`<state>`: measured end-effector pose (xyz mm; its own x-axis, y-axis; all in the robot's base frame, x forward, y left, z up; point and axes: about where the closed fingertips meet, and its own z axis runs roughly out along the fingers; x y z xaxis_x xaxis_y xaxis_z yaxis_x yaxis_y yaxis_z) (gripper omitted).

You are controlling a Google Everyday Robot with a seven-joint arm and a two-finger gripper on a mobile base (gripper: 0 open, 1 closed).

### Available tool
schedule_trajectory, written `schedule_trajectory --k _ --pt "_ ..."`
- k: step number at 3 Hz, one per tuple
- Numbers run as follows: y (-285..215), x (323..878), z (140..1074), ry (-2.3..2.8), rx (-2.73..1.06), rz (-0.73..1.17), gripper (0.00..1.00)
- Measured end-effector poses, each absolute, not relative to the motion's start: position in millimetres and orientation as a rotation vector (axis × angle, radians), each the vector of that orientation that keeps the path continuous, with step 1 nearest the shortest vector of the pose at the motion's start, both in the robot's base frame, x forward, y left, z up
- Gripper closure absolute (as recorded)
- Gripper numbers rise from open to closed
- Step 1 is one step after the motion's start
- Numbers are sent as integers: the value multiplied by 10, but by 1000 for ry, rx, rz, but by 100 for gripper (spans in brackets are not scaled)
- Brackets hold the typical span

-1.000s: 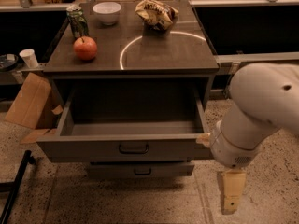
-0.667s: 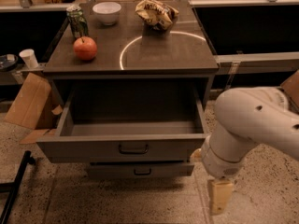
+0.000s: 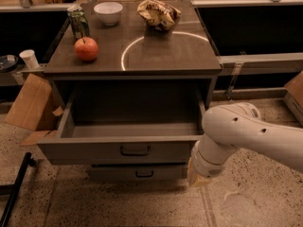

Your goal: Close top drawer

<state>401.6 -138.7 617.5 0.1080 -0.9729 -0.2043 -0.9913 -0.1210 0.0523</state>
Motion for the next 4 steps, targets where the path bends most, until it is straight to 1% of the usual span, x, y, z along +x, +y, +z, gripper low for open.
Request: schedule_trajectory --k 1,2,4 --pt "-1268 4354 6117 1987 -2209 245 96" --pt "-1197 4682 6095 1970 -2148 218 98" --pt "-1197 4681 6094 1970 -2148 218 52"
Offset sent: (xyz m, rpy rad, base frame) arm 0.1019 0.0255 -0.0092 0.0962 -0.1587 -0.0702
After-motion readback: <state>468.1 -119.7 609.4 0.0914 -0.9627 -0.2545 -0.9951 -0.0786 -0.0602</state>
